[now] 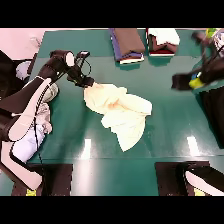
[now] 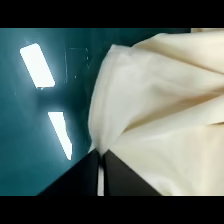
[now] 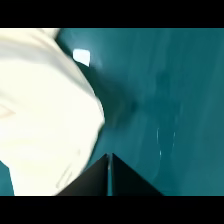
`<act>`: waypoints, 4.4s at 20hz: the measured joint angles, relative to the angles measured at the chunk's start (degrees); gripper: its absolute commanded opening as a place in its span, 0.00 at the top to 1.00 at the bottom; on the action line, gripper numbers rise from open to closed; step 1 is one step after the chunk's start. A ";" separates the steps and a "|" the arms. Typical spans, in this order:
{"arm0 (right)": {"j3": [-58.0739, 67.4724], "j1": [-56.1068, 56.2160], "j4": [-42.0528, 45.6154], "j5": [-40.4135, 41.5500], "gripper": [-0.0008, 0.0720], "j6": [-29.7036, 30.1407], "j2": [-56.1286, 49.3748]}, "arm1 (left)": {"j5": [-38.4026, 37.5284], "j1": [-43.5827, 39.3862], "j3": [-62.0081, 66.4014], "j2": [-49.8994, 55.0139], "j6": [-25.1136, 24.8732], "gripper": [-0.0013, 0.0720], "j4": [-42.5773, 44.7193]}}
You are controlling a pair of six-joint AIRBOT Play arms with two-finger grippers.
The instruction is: Fold the shirts.
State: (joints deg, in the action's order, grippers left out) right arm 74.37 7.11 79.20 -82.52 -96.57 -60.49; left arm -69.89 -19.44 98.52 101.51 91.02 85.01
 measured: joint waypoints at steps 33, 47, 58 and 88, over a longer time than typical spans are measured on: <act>-7.74 -4.24 12.68 12.83 0.96 -7.30 16.37 | 7.39 -0.04 13.20 -29.77 -1.05 0.95 8.46; 47.01 -15.06 10.10 2.38 0.96 5.53 8.26 | 14.82 0.00 16.06 -53.11 -0.92 0.95 6.27; 26.47 -8.22 3.82 7.26 0.96 6.40 -14.80 | -4.52 0.09 10.16 -16.87 -1.33 0.95 9.60; -35.95 -29.57 7.30 4.52 0.34 6.60 3.10 | 1.38 11.98 -38.51 -33.75 -1.44 0.33 -6.27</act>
State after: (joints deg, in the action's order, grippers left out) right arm 38.41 -22.46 86.50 -78.00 -89.97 -57.39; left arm -68.51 -7.46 60.01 67.77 89.58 78.74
